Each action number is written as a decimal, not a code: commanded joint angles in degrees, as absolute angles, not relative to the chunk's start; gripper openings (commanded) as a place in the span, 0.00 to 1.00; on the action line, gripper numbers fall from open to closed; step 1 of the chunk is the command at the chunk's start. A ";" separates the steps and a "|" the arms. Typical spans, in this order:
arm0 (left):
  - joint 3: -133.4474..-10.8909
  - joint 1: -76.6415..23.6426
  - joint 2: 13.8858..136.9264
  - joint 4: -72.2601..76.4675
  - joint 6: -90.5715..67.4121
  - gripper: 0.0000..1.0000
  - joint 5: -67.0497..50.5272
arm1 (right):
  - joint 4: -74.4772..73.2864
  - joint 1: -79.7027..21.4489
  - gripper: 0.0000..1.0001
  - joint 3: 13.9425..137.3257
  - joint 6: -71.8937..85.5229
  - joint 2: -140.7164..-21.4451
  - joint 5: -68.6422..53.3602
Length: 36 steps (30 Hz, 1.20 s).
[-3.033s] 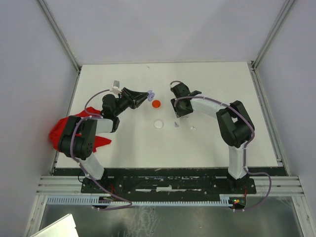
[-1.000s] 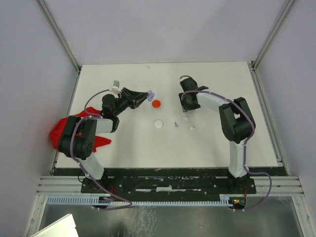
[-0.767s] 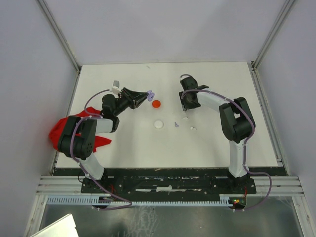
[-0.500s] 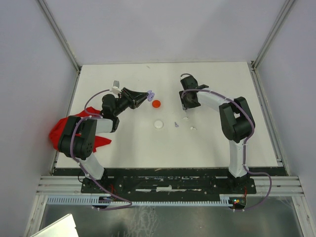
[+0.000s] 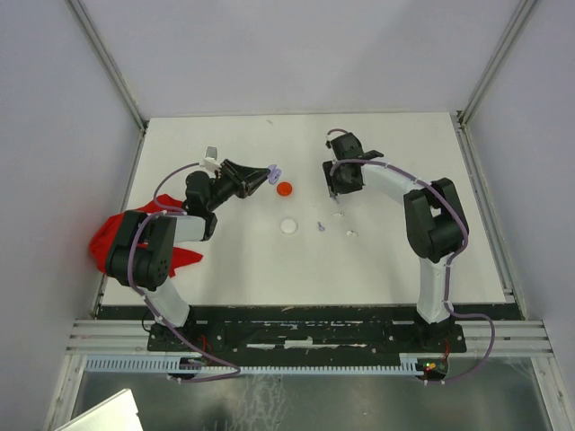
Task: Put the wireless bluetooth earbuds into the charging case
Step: Pick up the earbud from the center of the board.
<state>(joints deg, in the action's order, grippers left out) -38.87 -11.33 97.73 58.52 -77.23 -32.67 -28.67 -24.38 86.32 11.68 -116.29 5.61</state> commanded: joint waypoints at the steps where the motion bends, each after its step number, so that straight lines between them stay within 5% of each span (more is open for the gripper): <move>1: -38.67 -11.12 95.76 60.86 -78.26 0.03 -32.95 | -29.40 -24.31 0.59 89.96 10.73 -116.03 0.86; 36: -39.90 -11.06 96.29 59.76 -77.83 0.03 -33.31 | -31.90 -24.30 0.48 94.56 9.87 -123.91 0.18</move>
